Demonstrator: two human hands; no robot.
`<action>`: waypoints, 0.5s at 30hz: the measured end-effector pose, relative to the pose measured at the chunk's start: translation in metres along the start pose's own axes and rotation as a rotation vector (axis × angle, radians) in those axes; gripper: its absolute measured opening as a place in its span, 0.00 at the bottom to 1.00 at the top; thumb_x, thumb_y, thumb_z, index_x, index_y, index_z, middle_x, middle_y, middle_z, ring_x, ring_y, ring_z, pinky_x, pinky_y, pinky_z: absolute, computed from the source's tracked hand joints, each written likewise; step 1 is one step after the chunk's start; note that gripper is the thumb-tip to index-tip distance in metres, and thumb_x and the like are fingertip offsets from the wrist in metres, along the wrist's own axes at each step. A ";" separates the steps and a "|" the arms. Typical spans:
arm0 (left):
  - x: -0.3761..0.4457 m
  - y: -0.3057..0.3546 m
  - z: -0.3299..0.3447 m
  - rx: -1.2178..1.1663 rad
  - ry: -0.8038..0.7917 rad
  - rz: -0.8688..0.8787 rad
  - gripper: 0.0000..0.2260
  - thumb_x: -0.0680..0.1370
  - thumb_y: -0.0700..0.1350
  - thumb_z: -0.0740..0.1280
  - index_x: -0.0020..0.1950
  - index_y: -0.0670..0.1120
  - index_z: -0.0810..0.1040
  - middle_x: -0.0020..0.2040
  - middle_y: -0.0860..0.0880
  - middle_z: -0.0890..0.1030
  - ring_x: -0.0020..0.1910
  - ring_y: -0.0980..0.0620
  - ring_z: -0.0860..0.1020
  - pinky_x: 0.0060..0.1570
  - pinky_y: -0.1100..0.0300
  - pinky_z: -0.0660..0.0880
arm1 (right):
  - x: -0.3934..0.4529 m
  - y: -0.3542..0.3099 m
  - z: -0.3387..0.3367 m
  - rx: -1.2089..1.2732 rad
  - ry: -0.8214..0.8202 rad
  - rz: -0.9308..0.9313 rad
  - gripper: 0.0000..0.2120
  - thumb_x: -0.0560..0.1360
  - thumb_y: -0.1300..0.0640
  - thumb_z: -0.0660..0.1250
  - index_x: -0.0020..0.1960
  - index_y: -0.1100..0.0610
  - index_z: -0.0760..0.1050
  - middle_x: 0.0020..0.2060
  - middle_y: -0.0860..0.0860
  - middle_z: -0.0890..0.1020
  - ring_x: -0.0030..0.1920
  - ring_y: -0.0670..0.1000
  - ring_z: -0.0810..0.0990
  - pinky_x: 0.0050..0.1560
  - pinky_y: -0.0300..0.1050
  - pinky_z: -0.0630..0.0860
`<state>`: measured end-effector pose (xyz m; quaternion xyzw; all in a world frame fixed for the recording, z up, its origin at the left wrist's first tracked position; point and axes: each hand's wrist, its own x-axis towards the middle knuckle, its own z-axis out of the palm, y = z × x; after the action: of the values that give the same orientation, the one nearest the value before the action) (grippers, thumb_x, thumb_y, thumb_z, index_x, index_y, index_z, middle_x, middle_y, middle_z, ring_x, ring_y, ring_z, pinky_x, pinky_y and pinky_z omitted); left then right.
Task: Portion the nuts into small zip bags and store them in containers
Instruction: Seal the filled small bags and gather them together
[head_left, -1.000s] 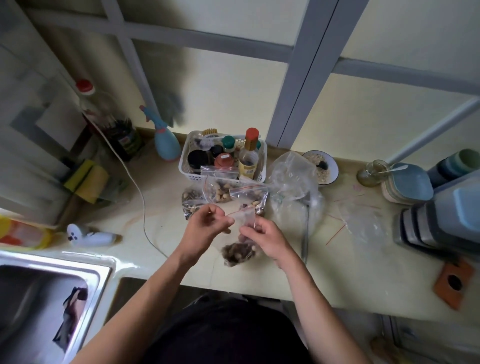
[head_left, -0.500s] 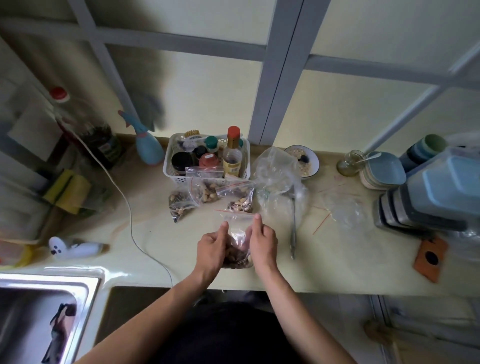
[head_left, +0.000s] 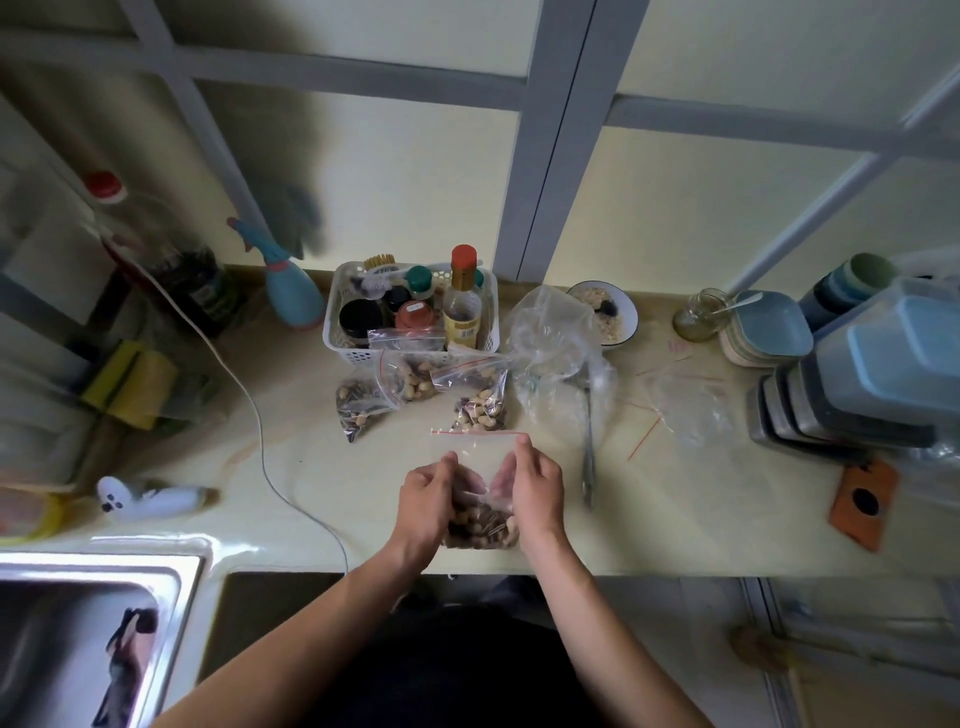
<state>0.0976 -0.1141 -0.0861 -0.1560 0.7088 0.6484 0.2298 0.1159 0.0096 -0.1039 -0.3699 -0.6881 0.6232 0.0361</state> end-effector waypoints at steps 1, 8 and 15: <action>0.001 0.000 -0.002 -0.013 0.017 -0.008 0.22 0.84 0.46 0.58 0.36 0.38 0.82 0.32 0.44 0.84 0.31 0.52 0.82 0.32 0.64 0.74 | -0.001 -0.001 0.000 0.018 0.004 0.005 0.27 0.85 0.47 0.58 0.30 0.58 0.73 0.24 0.56 0.79 0.27 0.54 0.79 0.35 0.45 0.77; 0.008 0.005 -0.010 -0.025 -0.010 0.146 0.17 0.81 0.37 0.56 0.39 0.38 0.81 0.39 0.42 0.84 0.41 0.46 0.82 0.39 0.60 0.76 | 0.003 -0.007 0.002 0.004 0.014 0.036 0.28 0.84 0.46 0.58 0.28 0.57 0.71 0.21 0.54 0.75 0.23 0.54 0.76 0.27 0.39 0.71; 0.010 0.015 -0.009 -0.156 -0.020 0.155 0.19 0.83 0.37 0.52 0.43 0.33 0.79 0.38 0.35 0.82 0.34 0.37 0.81 0.34 0.56 0.78 | 0.009 -0.013 0.010 -0.090 0.066 -0.018 0.31 0.84 0.43 0.56 0.31 0.64 0.71 0.20 0.55 0.74 0.20 0.52 0.74 0.26 0.39 0.70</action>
<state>0.0799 -0.1203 -0.0779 -0.1116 0.6639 0.7189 0.1732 0.0987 0.0071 -0.0981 -0.3851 -0.7171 0.5789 0.0478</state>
